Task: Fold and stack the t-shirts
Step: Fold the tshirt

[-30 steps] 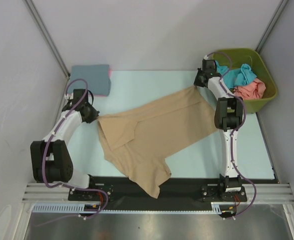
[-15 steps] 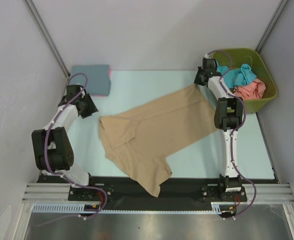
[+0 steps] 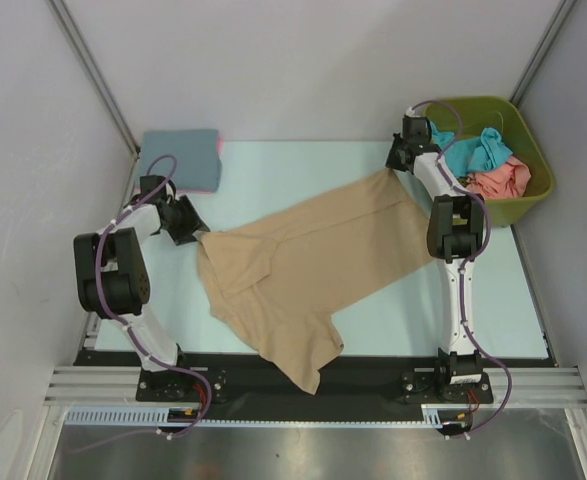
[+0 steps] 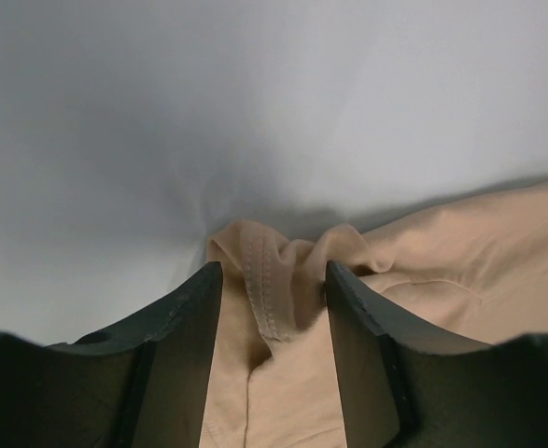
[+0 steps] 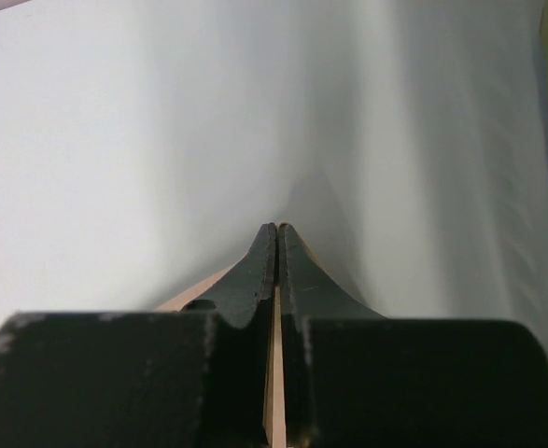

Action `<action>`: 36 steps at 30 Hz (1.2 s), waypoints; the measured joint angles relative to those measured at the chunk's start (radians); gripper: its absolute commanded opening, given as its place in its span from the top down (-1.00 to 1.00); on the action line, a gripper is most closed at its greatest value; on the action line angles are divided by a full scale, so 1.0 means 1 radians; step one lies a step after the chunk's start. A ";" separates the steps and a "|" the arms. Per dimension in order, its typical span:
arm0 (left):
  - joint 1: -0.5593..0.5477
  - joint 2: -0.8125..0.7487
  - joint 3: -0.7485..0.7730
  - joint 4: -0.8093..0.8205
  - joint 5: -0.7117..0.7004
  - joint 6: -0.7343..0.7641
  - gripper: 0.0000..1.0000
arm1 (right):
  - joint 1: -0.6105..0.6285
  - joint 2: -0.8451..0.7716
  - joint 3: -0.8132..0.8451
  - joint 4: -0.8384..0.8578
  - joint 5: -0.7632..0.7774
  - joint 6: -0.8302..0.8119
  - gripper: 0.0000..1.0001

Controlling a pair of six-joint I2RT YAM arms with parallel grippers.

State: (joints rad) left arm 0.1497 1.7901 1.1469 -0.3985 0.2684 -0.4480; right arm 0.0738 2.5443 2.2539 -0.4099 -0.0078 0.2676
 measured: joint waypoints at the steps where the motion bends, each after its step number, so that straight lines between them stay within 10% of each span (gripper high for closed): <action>1: -0.002 0.013 0.001 0.000 0.001 -0.006 -0.06 | 0.001 0.000 0.000 0.000 0.000 0.000 1.00; 6: -0.002 0.064 0.007 -0.013 0.001 -0.027 0.02 | 0.003 0.000 0.000 0.001 0.000 0.000 1.00; 17: -0.006 0.038 -0.002 -0.031 -0.084 -0.040 0.99 | 0.003 0.000 0.000 0.013 0.016 0.011 1.00; 26: -0.022 -0.212 -0.152 0.001 -0.189 -0.067 0.91 | 0.002 0.002 -0.014 0.057 0.058 0.040 1.00; 36: -0.025 -0.174 -0.174 0.015 -0.250 -0.083 -0.05 | -0.005 0.018 -0.014 0.094 0.062 0.031 0.39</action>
State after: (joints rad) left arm 0.1249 1.6165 0.9726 -0.3832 0.0181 -0.5312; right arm 0.0692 2.5626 2.2395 -0.3157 0.0544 0.2989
